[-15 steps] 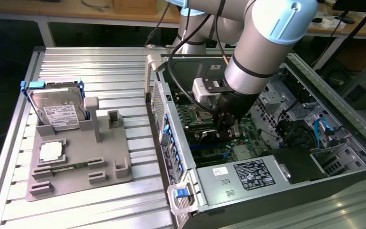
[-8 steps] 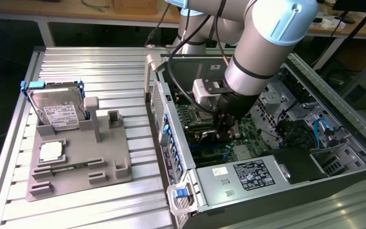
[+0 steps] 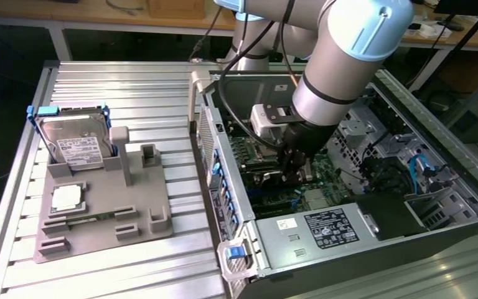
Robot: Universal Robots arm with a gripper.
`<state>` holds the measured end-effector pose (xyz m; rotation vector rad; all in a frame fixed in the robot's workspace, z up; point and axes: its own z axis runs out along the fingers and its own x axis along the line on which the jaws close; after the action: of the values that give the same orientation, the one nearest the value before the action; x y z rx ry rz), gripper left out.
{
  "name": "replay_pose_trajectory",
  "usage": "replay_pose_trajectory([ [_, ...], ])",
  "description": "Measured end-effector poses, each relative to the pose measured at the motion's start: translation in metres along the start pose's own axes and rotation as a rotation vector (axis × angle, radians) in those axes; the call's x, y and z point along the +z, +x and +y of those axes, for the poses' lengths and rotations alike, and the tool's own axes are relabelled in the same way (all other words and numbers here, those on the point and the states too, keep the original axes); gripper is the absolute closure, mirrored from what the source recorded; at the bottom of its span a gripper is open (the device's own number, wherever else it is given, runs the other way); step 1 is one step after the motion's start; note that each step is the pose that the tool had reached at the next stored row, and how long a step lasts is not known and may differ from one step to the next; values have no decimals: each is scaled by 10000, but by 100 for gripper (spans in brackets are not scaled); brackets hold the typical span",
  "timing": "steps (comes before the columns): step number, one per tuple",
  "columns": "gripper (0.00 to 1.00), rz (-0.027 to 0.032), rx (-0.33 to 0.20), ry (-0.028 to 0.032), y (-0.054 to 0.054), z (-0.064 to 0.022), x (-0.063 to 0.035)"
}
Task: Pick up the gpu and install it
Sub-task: 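Insert the gpu into the slot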
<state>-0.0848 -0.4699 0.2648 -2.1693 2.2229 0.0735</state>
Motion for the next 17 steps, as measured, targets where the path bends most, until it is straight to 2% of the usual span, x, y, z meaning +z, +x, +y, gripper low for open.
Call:
replay_pose_trajectory([
  [14, 73, 4, 0, -1, 4, 5, 60],
  [16, 73, -2, -1, 1, 4, 6, 72],
  [17, 73, -25, -3, 14, 3, 6, 89],
])
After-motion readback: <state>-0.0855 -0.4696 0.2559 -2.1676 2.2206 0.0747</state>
